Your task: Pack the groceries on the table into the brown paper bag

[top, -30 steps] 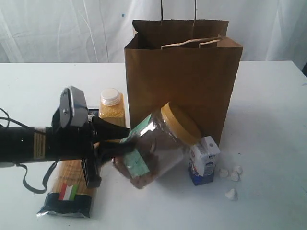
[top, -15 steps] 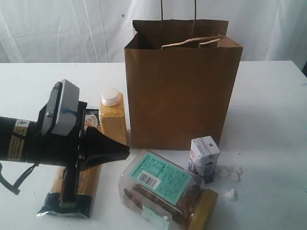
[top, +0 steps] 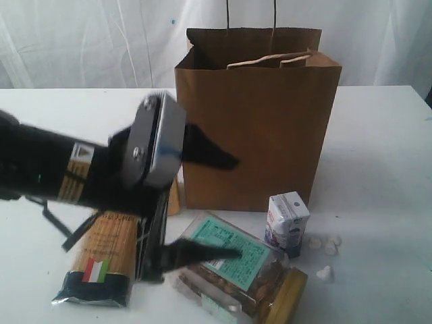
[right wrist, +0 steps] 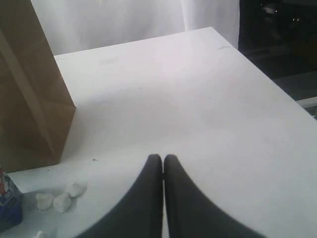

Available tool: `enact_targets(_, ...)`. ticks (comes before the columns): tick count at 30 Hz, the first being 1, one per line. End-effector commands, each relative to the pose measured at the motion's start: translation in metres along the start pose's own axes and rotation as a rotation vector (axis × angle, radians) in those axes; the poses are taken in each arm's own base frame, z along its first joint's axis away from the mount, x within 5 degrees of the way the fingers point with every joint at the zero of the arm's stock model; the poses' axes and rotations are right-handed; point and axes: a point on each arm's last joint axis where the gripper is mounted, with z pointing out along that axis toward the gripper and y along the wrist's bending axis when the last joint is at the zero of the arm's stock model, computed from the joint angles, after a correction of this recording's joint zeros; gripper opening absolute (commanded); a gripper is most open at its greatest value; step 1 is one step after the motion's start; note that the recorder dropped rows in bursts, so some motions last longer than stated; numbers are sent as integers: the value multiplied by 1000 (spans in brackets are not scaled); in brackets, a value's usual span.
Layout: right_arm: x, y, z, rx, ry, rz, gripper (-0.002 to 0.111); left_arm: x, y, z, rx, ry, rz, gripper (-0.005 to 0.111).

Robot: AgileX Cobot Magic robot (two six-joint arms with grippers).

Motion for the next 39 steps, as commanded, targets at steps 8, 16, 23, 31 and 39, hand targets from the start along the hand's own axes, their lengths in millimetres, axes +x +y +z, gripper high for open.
enact_targets(8, 0, 0, 0, 7, -4, 0, 0, -67, 45, -53, -506, -35, -179, 25)
enact_targets(16, 0, 0, 0, 6, -4, 16, 0, -56, 61, -66, -711, 220, 200, 1)
enact_targets(23, 0, 0, 0, 6, -4, 16, 0, -43, 50, -68, -684, 435, 555, 1)
enact_targets(31, 0, 0, 0, 6, -4, 16, 0, -2, 5, -72, -591, 1064, 86, 0)
enact_targets(39, 0, 0, 0, 6, -4, 16, 0, -49, -23, -45, 37, 786, -62, 0)
